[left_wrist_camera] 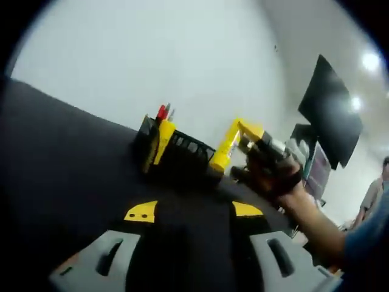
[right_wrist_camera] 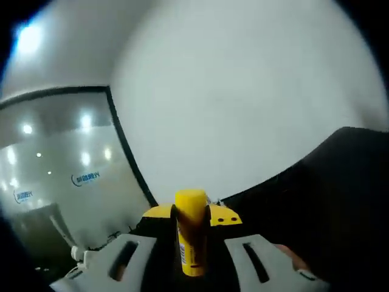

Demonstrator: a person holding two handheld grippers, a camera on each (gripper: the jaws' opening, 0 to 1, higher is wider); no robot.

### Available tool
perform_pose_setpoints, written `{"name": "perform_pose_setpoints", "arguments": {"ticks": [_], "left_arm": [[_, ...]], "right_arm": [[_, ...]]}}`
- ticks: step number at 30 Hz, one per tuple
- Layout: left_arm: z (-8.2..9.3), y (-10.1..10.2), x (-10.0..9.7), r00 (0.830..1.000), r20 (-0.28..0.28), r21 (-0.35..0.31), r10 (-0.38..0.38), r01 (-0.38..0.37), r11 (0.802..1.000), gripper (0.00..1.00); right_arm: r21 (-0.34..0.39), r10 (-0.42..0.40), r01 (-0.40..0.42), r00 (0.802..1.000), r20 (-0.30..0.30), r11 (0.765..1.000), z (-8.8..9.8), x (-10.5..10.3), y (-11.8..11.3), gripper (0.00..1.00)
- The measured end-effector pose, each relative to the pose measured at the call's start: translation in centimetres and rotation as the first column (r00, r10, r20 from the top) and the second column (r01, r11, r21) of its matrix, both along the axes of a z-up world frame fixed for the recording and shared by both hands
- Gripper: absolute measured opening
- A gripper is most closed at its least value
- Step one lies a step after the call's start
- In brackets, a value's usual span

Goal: Pick up pens and glue sticks and place them into the holder.

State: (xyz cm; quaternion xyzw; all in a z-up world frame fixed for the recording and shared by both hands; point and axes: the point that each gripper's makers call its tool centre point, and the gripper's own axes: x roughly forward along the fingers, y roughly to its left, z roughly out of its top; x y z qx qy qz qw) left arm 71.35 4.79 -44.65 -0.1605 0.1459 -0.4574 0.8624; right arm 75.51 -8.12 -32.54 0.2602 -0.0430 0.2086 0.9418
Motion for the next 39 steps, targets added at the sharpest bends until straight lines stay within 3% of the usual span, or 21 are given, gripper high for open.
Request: {"name": "perform_pose_setpoints", "arguments": {"ticks": [4,10,21,31,39], "left_arm": [[-0.1,-0.1,0.2,0.998,0.060,0.043,0.004,-0.007,0.999,0.59],[0.1,0.1,-0.2,0.992,0.127,0.041,0.007,-0.013,0.999,0.73],[-0.2,-0.4,-0.4,0.983,0.181,0.083,-0.010,-0.005,0.997,0.96],[0.1,-0.2,-0.2,0.984,0.179,0.061,-0.003,-0.008,0.998,0.96],[0.2,0.0,-0.2,0.983,0.182,0.055,0.002,-0.012,0.998,0.96]], "right_arm": [[-0.052,-0.003,0.003,1.000,0.007,0.999,-0.1,1.1,0.4,0.16],[-0.142,-0.019,0.023,0.999,0.030,0.990,0.0,2.8,0.6,0.17],[-0.266,-0.053,0.072,0.996,0.078,0.961,-1.3,5.0,1.8,0.17],[-0.368,-0.064,0.108,0.990,0.129,0.923,-2.1,5.8,3.1,0.17],[-0.395,-0.056,0.102,0.990,0.128,0.913,-3.4,6.0,3.5,0.17]]}}
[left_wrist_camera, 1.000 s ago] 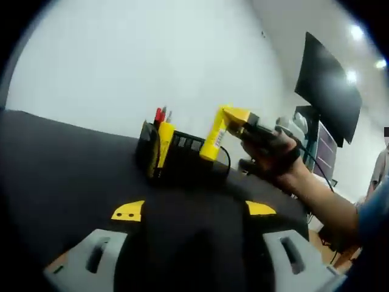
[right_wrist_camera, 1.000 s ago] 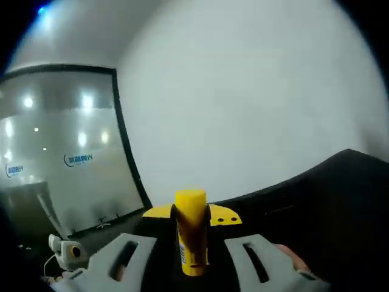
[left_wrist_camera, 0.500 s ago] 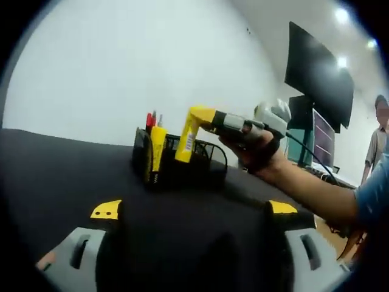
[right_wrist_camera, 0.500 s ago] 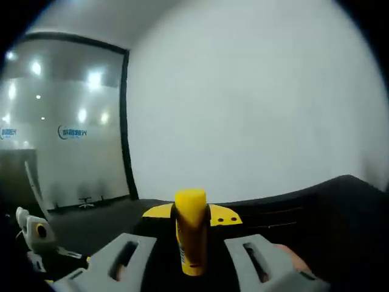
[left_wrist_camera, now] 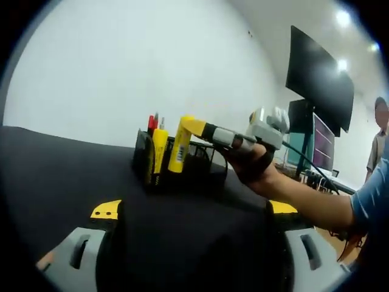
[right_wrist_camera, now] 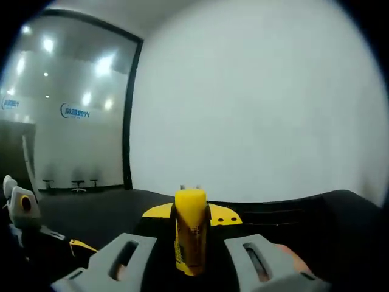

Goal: Pick up pens and glue sticks and place them into the holder.

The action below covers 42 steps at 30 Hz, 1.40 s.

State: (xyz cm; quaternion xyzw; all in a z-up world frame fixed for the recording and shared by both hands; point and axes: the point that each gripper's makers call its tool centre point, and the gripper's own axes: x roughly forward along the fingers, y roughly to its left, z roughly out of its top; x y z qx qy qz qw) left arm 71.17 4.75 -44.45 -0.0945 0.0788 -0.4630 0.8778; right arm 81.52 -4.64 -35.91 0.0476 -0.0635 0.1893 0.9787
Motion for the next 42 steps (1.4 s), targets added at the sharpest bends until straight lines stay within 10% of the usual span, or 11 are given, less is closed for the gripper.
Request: {"name": "perform_pose_setpoints", "arguments": {"ticks": [19,42], "left_arm": [[-0.2,-0.1,-0.2,1.000,0.000,0.011,-0.014,0.014,1.000,0.94],[-0.3,0.0,0.1,1.000,-0.012,0.008,-0.001,0.001,1.000,0.93]], "right_arm": [[-0.034,-0.006,0.004,0.998,-0.066,0.999,-3.4,0.2,0.4,0.17],[-0.131,-0.001,0.002,1.000,0.001,0.991,0.6,-2.9,-1.3,0.42]]}}
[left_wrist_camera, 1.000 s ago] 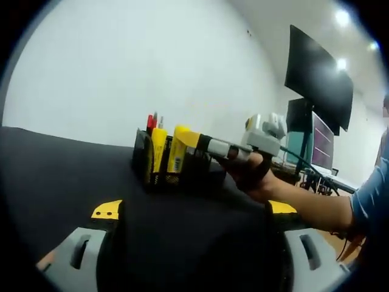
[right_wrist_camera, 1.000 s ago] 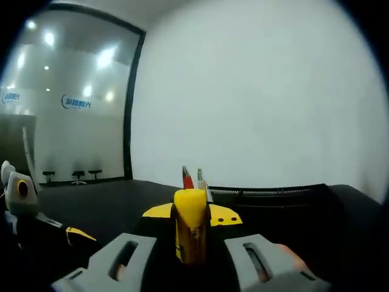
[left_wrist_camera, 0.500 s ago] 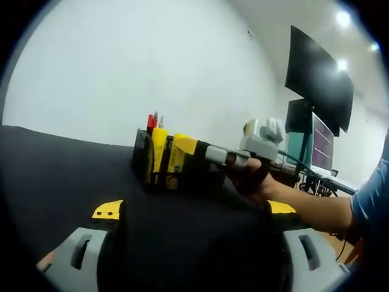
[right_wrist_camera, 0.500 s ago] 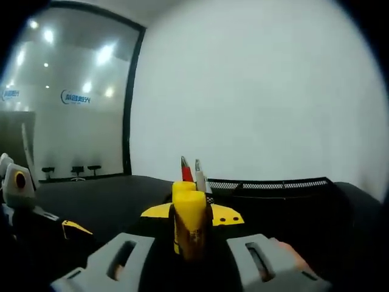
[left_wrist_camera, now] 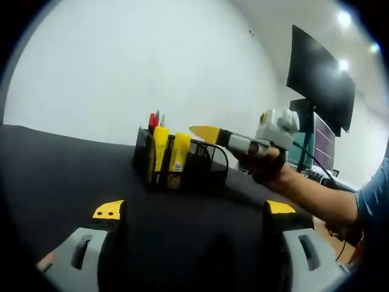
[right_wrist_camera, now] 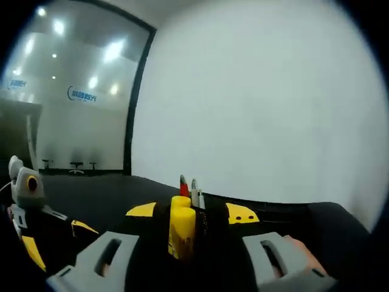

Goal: Pick up pens and glue sticks and place them into the holder.

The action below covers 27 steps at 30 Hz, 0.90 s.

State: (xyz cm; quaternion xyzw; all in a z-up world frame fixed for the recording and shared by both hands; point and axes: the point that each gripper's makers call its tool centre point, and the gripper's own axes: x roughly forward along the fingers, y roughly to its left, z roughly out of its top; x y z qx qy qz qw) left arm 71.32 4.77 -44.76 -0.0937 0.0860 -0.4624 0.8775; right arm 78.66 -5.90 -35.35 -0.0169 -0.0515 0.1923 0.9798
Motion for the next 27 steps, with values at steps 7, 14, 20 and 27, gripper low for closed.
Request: {"name": "perform_pose_setpoints", "arguments": {"ticks": [7,14,20,27], "left_arm": [[0.4,0.1,-0.1,1.000,0.024,-0.009,0.015,-0.015,1.000,0.94],[-0.1,-0.4,0.0,0.999,0.028,0.041,0.018,-0.019,0.999,0.96],[0.4,0.2,-0.5,0.998,0.043,0.059,0.038,-0.040,0.997,0.96],[1.2,2.5,-0.2,0.994,0.058,0.084,0.089,-0.094,0.992,0.96]], "right_arm": [[0.002,0.017,-0.017,1.000,0.022,1.000,1.7,-2.9,-2.0,0.73],[0.006,-0.010,0.010,0.999,0.039,1.000,2.7,-6.1,-4.7,0.89],[0.060,-0.050,0.047,0.998,0.049,0.997,2.9,-8.1,-7.4,0.93],[0.093,-0.066,0.064,0.998,0.023,0.994,0.4,-10.2,-8.8,0.93]]}}
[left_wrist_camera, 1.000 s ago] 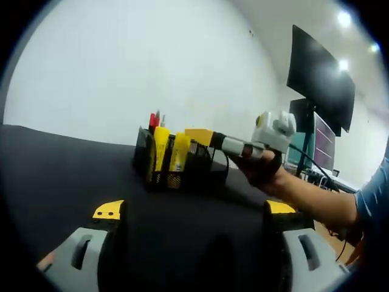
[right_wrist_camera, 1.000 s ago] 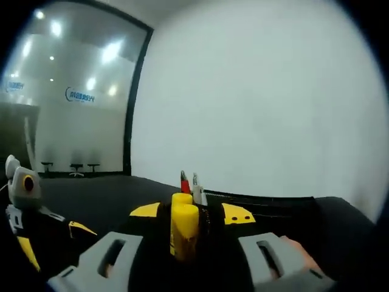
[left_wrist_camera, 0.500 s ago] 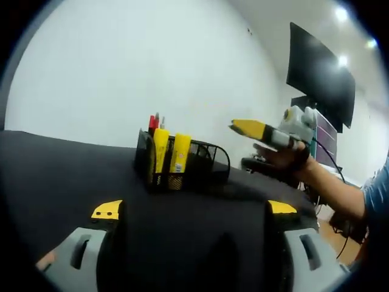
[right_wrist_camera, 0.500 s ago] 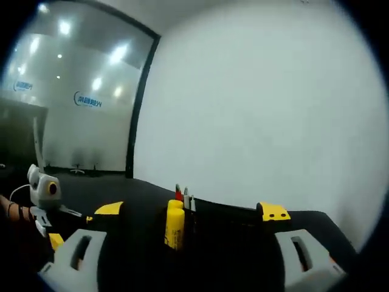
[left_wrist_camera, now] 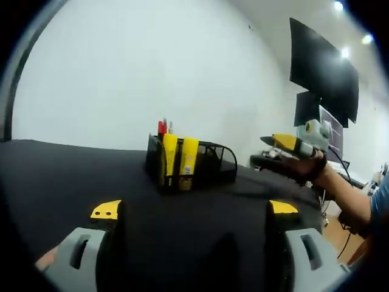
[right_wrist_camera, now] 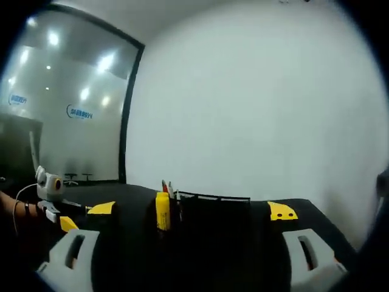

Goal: Pick up pens and glue sticks and place them into the holder.

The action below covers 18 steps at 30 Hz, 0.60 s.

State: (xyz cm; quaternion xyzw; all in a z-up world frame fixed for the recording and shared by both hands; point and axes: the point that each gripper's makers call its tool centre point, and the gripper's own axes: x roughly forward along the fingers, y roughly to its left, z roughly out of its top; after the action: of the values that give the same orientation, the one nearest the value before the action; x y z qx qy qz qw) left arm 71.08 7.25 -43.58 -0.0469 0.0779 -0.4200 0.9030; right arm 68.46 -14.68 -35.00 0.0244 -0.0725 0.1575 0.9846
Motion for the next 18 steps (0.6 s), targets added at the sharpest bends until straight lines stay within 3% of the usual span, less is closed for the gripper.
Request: {"name": "perform_pose_setpoints", "arguments": {"ticks": [3,8,18], "left_arm": [[0.6,1.1,-0.2,0.999,0.033,0.027,0.014,-0.015,1.000,0.96],[1.1,2.6,-0.3,0.998,0.052,0.017,0.033,-0.034,0.999,0.96],[1.3,3.6,-0.1,0.995,0.092,0.019,0.046,-0.048,0.999,0.96]], "right_arm": [[0.004,0.006,-0.006,1.000,-0.022,1.000,-1.8,-0.3,-0.2,0.93],[-0.031,-0.002,0.000,0.997,-0.080,1.000,-4.9,-0.4,-0.7,0.92],[-0.013,-0.018,0.016,0.995,-0.097,1.000,-6.9,-1.3,-2.6,0.89]]}}
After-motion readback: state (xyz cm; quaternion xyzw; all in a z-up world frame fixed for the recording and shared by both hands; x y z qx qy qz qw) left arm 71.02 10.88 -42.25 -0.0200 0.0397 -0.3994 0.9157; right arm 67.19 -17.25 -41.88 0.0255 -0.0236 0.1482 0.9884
